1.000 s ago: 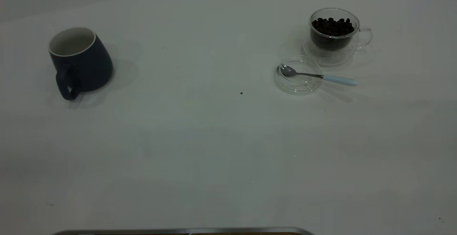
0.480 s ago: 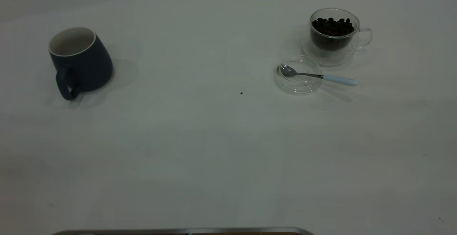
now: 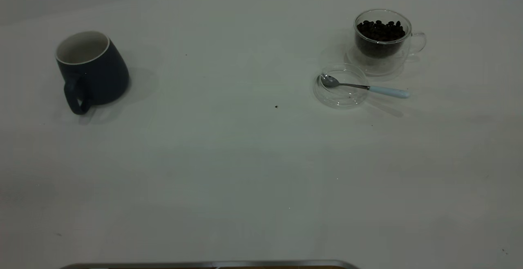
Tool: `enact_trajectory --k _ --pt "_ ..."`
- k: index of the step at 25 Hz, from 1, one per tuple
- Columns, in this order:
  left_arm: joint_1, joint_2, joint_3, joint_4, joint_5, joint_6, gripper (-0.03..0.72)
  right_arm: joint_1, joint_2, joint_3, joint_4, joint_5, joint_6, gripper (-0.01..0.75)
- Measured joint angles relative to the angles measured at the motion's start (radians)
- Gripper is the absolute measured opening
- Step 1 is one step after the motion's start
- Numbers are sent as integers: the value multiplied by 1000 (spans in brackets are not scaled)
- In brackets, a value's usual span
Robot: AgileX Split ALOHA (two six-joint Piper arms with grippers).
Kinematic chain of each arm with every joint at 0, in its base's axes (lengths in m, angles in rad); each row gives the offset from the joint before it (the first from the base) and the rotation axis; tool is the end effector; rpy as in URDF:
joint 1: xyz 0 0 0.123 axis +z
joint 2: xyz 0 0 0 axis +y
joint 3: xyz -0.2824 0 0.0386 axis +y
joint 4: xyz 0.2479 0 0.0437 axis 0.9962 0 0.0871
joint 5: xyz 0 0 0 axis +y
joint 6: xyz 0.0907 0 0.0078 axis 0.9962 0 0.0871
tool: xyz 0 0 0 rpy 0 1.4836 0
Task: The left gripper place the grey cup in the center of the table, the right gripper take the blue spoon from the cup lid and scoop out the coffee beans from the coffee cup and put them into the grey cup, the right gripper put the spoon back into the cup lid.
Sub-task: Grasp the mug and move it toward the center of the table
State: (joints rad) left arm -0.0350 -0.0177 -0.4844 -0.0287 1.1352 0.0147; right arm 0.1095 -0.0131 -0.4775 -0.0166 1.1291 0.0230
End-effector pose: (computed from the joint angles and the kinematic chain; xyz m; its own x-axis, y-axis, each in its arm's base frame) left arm -0.0091 -0.0021 0.2669 -0.5186 0.0207 -0.8548 0.0585 0.9982 -0.0113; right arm -0.0071 -0.0022 0.2655 -0.5221 -0.0414 -0.8519 -0.0883 0.9961 0.0057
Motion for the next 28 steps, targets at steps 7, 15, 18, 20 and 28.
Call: enact_trajectory --k 7,15,18,20,28 --pt "0 90 -120 21 -135 -135 495 0 0 0 0 0 0 502" --pt "0 660 -325 63 -232 -83 495 0 0 0 0 0 0 502" --pt "0 871 -371 65 -276 10 495 0 0 0 0 0 0 502" --pt "0 996 -411 66 -288 79 495 0 0 0 0 0 0 502" --pt "0 1432 -578 110 -323 312 520 0 0 0 0 0 0 502"
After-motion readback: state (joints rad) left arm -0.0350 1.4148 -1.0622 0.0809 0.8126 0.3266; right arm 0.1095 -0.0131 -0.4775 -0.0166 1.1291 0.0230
